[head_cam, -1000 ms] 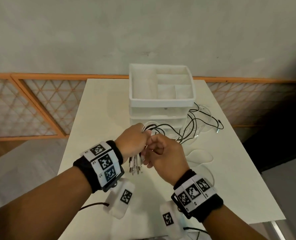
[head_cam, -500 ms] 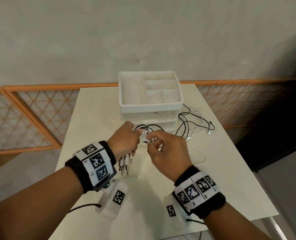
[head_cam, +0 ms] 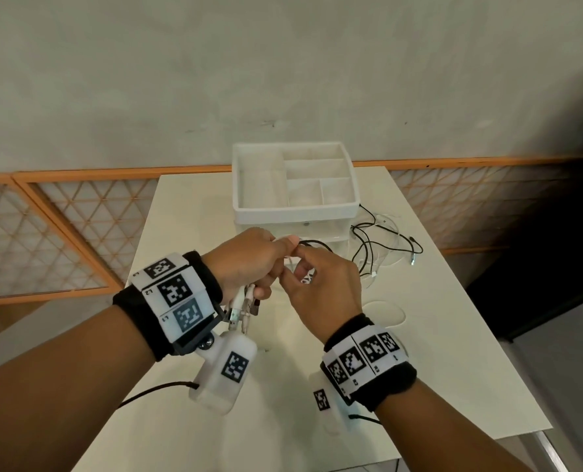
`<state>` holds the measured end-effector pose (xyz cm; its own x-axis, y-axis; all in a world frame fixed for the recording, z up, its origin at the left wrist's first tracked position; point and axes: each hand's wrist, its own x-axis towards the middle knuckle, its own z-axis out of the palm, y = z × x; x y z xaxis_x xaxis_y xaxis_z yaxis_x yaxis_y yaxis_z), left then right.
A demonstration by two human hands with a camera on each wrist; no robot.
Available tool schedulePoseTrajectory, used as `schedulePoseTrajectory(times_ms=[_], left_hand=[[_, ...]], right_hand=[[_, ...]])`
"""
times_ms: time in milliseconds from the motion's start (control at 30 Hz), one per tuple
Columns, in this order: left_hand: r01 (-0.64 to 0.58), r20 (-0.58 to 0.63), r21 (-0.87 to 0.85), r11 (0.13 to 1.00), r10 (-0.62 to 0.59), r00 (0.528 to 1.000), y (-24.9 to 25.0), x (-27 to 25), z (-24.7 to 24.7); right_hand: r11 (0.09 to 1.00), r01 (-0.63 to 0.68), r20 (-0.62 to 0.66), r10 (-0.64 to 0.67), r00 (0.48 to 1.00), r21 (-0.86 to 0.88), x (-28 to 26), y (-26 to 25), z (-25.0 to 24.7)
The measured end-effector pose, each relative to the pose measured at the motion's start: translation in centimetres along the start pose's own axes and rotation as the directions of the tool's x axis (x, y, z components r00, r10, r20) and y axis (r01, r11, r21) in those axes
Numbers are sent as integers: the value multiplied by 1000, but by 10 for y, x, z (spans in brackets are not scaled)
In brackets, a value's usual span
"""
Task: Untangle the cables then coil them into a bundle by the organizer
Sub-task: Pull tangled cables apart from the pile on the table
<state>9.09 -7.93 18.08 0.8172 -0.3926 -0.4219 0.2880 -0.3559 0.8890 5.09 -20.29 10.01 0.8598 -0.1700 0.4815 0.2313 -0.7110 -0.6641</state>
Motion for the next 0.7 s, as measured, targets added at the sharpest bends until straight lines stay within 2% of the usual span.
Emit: schedulePoseTrajectory(times_ms=[67,100,167,200,233,267,300,367,400,433,467,500,533,567,600,633,700], left_hand=[[-35,13,-33,999,35,999,7,-3,3],[-74,-9,-36,997,74,997,12,-5,4],[-160,-91,-4,987,159,983,20,-5,-2],[-194,-126,41,980,197,972,23,-4,-9],[-214,-155,106,971,229,961,24,-3,-16],[-215,-179,178,960,247,952,22,-1,-23],[-200,-200,239,950,250,947,18,1,-29],[-141,-252,295,945,220,942,7,4,-34],[-118,-282,291,950,203,938,2,6,-35],[-110,-308,265,958,192,932,-3,9,-35],[-114,-338,221,969,186,923,-6,12,-37],[-126,-375,172,977,183,909,-7,15,-40],[-145,-416,123,982,184,890,-7,17,-43],[-160,-453,84,983,181,873,-7,18,-47],[-169,-476,60,984,176,862,-6,18,-50],[-172,-483,51,984,175,858,-6,19,-52],[-156,-466,66,986,169,869,-8,21,-52]], right_hand=[[992,-86,161,100,982,-89,2,5,2],[977,-155,271,190,944,-145,3,11,1],[915,-237,451,372,811,-327,2,35,-7],[868,-270,497,466,732,-417,3,50,-15],[826,-296,508,536,675,-479,7,65,-26],[802,-313,477,566,673,-509,13,76,-40],[809,-347,403,550,732,-474,22,83,-56],[902,-369,110,400,910,-225,48,78,-91],[941,-332,-71,327,942,-64,62,69,-108],[956,-292,-204,289,935,14,75,63,-122],[957,-289,-252,277,927,-9,85,61,-131],[935,-338,-215,310,926,-109,90,67,-137],[872,-407,-109,393,913,-271,93,77,-139],[796,-450,7,495,869,-405,92,90,-139],[747,-469,80,566,821,-470,90,102,-137],[741,-489,107,593,798,-459,90,112,-134],[766,-539,60,593,803,-349,93,120,-130]])
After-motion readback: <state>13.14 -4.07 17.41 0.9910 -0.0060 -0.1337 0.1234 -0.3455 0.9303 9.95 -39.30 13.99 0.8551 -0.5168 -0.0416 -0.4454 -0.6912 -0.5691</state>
